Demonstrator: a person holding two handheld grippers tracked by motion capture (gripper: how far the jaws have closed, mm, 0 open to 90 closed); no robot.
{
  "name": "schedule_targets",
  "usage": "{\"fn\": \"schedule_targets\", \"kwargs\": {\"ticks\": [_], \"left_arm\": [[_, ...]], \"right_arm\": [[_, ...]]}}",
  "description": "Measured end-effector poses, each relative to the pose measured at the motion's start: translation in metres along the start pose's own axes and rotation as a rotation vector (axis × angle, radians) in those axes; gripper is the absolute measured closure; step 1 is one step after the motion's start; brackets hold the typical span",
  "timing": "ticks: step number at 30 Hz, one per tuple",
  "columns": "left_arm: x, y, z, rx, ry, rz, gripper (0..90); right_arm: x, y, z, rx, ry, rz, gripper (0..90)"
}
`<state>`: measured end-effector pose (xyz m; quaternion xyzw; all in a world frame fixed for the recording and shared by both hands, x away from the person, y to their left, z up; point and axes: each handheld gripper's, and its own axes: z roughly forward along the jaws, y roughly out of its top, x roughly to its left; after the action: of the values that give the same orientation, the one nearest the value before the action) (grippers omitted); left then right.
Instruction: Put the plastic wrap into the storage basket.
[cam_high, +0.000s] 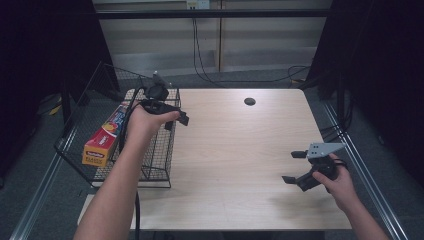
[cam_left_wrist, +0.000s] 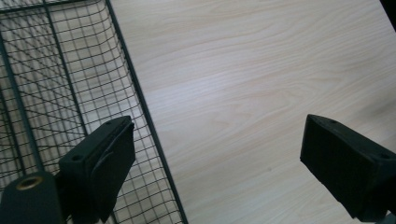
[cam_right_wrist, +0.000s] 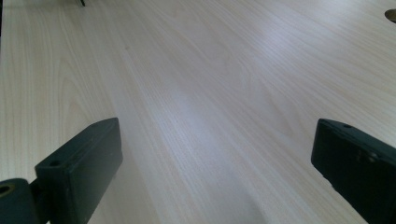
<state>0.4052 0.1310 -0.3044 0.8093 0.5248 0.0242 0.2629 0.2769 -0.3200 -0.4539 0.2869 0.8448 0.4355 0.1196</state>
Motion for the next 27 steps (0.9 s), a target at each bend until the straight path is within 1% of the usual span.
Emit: {"fn": "schedule_targets", "kwargs": {"ticks": [1,2,3,4,5,6,9,10,12,14,15,16,17,18,20,22,23,24,25,27], "left_arm": [[0.000,0.000,0.000,0.000,0.000,0.000,10.1],[-0.001,0.000,0.002,0.004,-0.005,0.021,10.1],[-0.003,-0.001,0.003,0.000,-0.009,0.016,10.2],[-0.004,-0.001,0.005,0.004,-0.017,0.030,10.2],[-0.006,-0.002,0.007,0.004,-0.018,0.033,10.2],[-0.010,-0.002,0.010,0.003,-0.035,0.051,10.2],[-0.013,-0.004,0.015,0.004,-0.045,0.050,10.1],[-0.016,-0.005,0.019,0.010,-0.054,0.061,10.1],[-0.017,-0.005,0.021,0.010,-0.061,0.059,10.1],[-0.019,-0.006,0.024,0.013,-0.063,0.078,10.1],[-0.020,-0.006,0.025,0.014,-0.067,0.076,10.1],[-0.021,-0.007,0.026,0.014,-0.070,0.087,10.1],[-0.023,-0.008,0.028,0.012,-0.079,0.089,10.2],[-0.023,-0.008,0.028,0.012,-0.079,0.089,10.2],[-0.025,-0.008,0.030,0.016,-0.084,0.103,10.2],[-0.026,-0.009,0.032,0.013,-0.087,0.107,10.2],[-0.028,-0.010,0.033,0.007,-0.089,0.099,10.2],[-0.028,-0.010,0.034,0.007,-0.094,0.111,10.3],[-0.028,-0.011,0.034,0.006,-0.092,0.115,10.3],[-0.031,-0.013,0.037,0.003,-0.106,0.107,10.2]], "right_arm": [[0.000,0.000,0.000,0.000,0.000,0.000,2.0],[0.000,0.000,0.000,0.000,0.001,-0.001,2.1],[0.000,0.000,0.000,0.001,0.002,0.000,2.1],[0.000,0.000,0.000,0.001,0.003,0.000,2.1],[0.000,0.000,0.000,0.001,0.003,0.000,2.1],[0.000,0.000,0.000,0.002,0.008,-0.002,2.1],[0.001,0.000,0.001,0.006,0.010,-0.002,2.0],[0.001,0.000,0.001,0.007,0.011,-0.001,2.0],[0.001,0.000,0.000,0.007,0.006,-0.004,2.0],[0.000,0.000,0.000,0.007,0.005,-0.005,2.0],[0.000,0.000,0.000,0.008,0.005,-0.004,2.1],[0.000,0.000,0.000,0.006,0.008,-0.004,2.1],[0.001,0.000,0.001,0.009,0.012,-0.004,2.0],[0.001,0.000,0.001,0.008,0.008,-0.003,2.0],[0.001,0.000,0.001,0.009,0.008,-0.003,2.0],[0.001,0.000,0.001,0.010,0.007,-0.001,2.0],[0.001,0.000,0.000,0.010,0.009,-0.005,2.0],[0.001,0.000,0.000,0.010,0.009,-0.005,2.0],[0.001,0.000,0.000,0.010,0.009,-0.005,2.0],[0.001,0.000,0.000,0.010,0.010,-0.005,2.1]]}}
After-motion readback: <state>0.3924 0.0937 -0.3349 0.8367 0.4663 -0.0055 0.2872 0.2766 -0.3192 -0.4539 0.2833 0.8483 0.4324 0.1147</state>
